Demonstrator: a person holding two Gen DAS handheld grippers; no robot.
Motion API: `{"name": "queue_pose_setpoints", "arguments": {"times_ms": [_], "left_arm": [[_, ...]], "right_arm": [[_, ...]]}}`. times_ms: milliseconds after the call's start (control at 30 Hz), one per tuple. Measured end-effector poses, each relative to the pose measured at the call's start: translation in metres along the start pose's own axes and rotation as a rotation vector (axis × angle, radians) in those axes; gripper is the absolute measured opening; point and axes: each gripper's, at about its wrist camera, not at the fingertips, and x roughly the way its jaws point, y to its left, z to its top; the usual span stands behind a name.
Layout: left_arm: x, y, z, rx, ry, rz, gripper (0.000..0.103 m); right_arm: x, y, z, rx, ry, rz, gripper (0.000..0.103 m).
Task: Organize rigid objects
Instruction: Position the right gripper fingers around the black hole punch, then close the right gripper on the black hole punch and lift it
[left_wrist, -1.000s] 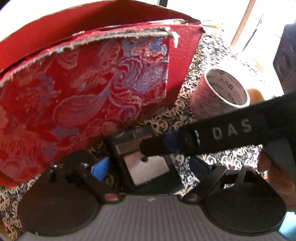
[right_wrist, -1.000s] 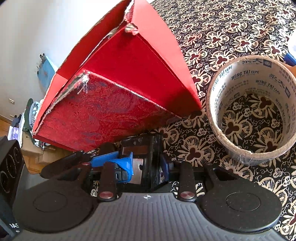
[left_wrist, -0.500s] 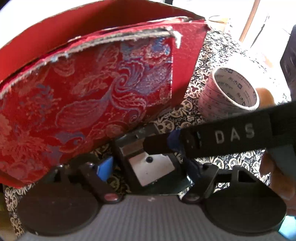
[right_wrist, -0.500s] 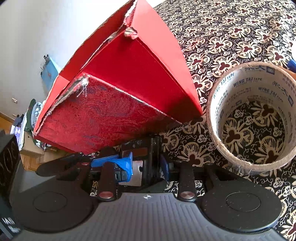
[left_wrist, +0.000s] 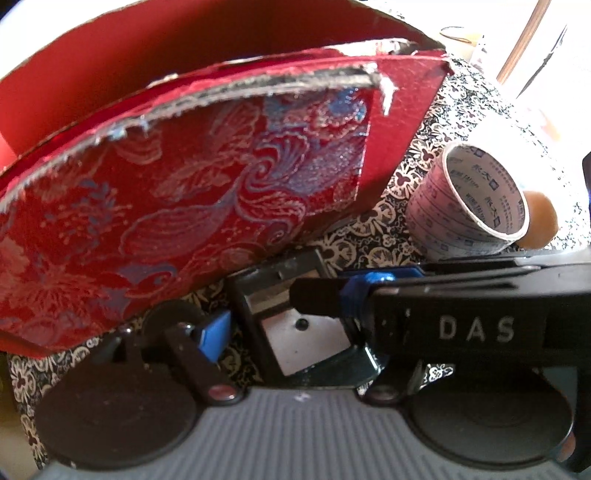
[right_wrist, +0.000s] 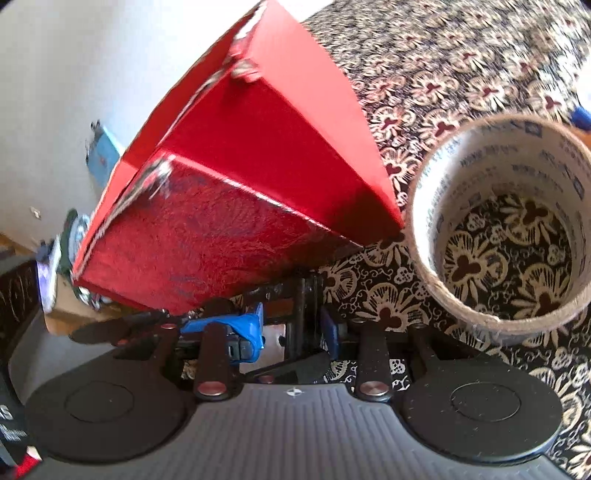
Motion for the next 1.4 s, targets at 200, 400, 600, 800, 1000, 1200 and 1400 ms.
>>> {"name": "queue_pose_setpoints", "arguments": {"times_ms": [200,400,600,800,1000,1200,1400], "left_arm": [[-0.001,-0.017,0.000,0.002,0.013,0.016,0.073],[-0.002,-0.031,-0.001,-0.001,0.022,0.021,0.073],[0.001,-0.036,-0.006,-0.011,0.020,0.015,0.072],[0.006,-0.025,-0.013,-0.017,0.014,-0.007,0.070],[-0.002,-0.008,-0.017,-0.063,-0.008,-0.029,0.059],[-0.009,0.004,-0.030,-0.087,-0.037,-0.097,0.059],[-0.011,-0.004,-0.037,-0.052,-0.071,-0.097,0.060]], "right_arm": [[-0.001,-0.010,0.001,0.061,-0.006,0.024,0.016],[-0.001,-0.003,-0.003,0.012,-0.010,0.001,0.016],[-0.001,-0.011,-0.003,0.082,-0.003,0.034,0.021],[-0.003,-0.022,-0.003,0.136,0.029,0.082,0.021],[-0.006,-0.025,-0.007,0.154,0.028,0.161,0.021],[0.000,-0.019,-0.006,0.141,0.046,0.201,0.013],[-0.020,-0.009,-0.004,0.017,-0.025,0.152,0.019]]}}
